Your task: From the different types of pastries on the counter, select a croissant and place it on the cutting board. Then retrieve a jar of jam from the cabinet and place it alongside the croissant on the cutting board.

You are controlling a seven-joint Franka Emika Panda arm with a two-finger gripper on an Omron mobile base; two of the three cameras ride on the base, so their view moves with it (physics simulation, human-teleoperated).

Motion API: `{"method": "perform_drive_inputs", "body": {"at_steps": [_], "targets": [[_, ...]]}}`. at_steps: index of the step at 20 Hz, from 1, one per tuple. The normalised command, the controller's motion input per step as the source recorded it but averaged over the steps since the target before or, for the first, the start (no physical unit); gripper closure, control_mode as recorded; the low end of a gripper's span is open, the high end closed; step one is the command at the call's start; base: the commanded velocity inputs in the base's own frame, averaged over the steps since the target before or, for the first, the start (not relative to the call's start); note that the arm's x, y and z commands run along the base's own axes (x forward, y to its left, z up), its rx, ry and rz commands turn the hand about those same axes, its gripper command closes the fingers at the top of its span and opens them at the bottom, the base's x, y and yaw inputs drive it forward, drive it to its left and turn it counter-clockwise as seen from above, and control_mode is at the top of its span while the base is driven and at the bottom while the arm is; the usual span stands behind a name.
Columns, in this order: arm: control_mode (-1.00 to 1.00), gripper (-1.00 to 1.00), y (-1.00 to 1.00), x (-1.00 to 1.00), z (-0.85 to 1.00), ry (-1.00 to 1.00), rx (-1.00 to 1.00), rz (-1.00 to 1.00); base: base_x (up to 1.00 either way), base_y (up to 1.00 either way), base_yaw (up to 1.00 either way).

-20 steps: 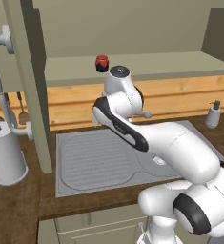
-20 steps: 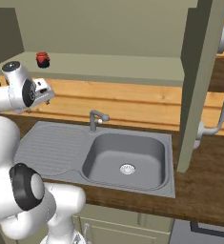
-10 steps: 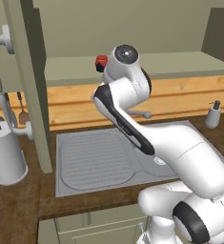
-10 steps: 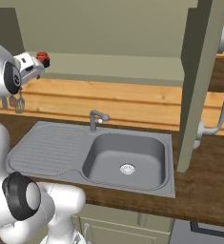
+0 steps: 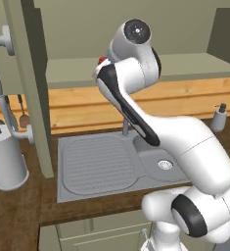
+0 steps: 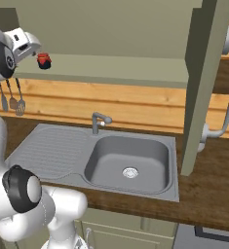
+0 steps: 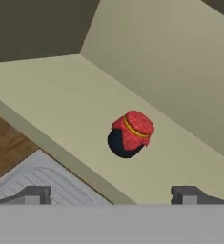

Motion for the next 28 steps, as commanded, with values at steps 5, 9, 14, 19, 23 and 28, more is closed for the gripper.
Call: {"method": "perform_drive_inputs", "body": {"at_steps": [5,9,14,19,23,28], "targets": [[-1.00,-1.00,-0.07,0.00,-0.03,0.02,0.36,-0.05,0.00,0.00,0.00],[-1.00,-1.00,-0.08,-0.05,-0.06,-0.09,0.30,-0.12,0.00,0.00,0.00],[-1.00,-1.00,0.01,0.06,-0.20,-0.18,0.12,-0.18,0.00,0.00,0.00],[-1.00,-1.00,0.00,0.31,-0.01,-0.04,0.07,-0.01,0.00,0.00,0.00],[-1.00,-1.00,0.00,0.48,0.22,0.23,0.20,0.00,0.00,0.00,0.00],[-1.00,-1.00,0.00,0.38,0.18,0.31,0.15,0.00,0.00,0.00,0.00]]}}
